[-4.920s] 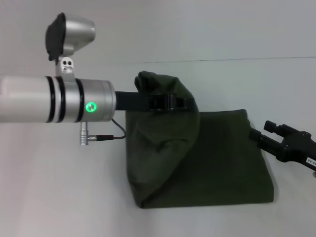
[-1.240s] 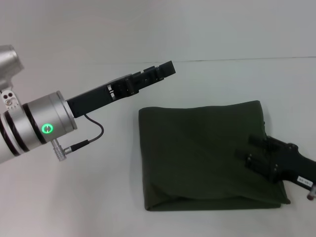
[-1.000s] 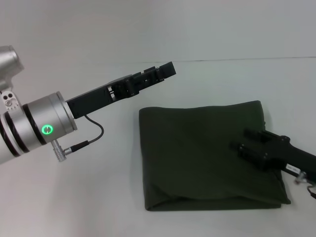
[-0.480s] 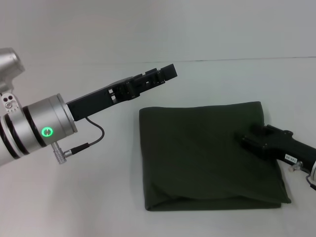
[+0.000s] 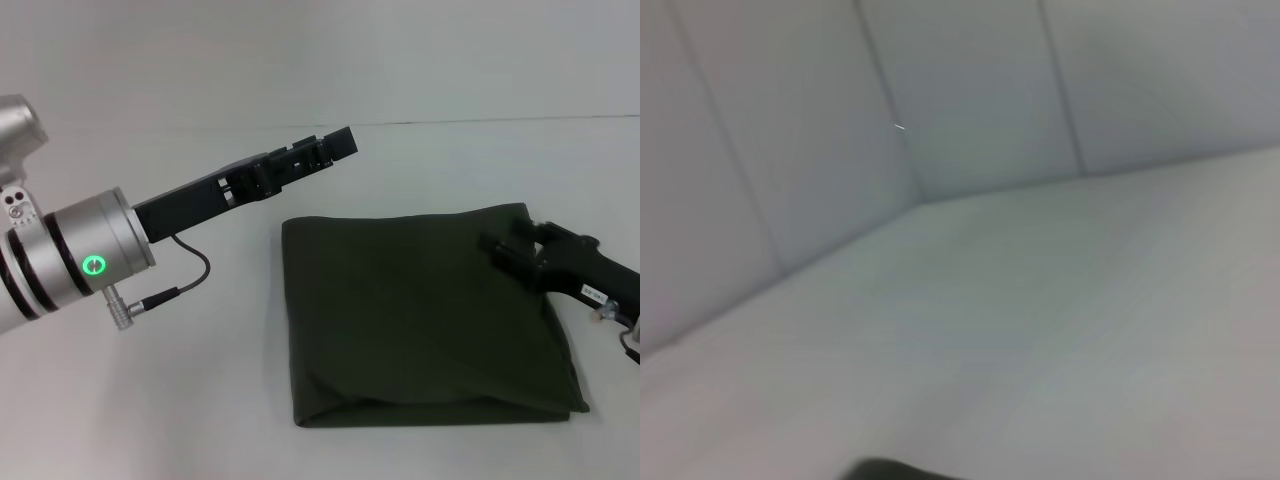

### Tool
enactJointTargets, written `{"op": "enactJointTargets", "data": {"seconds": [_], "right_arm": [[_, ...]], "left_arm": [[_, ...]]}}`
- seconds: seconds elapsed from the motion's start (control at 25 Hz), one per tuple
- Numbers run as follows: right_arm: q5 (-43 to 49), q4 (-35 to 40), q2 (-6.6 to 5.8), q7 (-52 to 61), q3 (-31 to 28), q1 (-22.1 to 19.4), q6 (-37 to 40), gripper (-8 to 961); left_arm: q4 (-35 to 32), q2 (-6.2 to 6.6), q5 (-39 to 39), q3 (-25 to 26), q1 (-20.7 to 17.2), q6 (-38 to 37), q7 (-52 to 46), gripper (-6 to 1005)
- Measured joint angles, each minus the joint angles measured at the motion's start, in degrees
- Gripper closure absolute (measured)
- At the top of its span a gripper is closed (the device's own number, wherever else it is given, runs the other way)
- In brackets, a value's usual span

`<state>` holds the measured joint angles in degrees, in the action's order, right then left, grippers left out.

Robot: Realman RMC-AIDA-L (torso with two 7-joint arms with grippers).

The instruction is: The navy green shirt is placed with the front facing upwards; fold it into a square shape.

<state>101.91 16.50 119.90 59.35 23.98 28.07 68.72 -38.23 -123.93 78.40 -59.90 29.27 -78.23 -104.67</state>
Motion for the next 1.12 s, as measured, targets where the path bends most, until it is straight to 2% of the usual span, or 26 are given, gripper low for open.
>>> {"op": "enactJointTargets", "data": {"seconds": [0.12, 0.4, 0.84, 0.96, 1.12], "right_arm": [[0.68, -0.35, -0.01, 0.48, 0.69, 1.13, 0.89, 299], [1.34, -2.91, 0.09, 0.74, 4.2, 4.25, -10.05, 299], [-0.73, -2.58, -0.13, -0.24, 0.64, 3.46, -13.41, 299], [-1.34, -2.55, -0.18, -1.18, -0.03, 3.26, -10.64, 299], [-5.09, -2.51, -0.24, -4.38, -0.16, 1.86, 0.91, 299]], "left_arm": [[0.02, 0.0, 0.0, 0.59, 0.0, 0.0, 0.23, 107], [0.2, 0.06, 0.0, 1.07, 0.0, 0.02, 0.52, 107], [0.56, 0.09, 0.0, 1.19, -0.55, 0.42, 1.5, 108], [0.93, 0.09, 1.08, 1.51, -0.73, 0.6, 1.84, 108], [1.22, 0.2, 6.6, 4.63, -1.1, 0.66, 1.19, 108]]}}
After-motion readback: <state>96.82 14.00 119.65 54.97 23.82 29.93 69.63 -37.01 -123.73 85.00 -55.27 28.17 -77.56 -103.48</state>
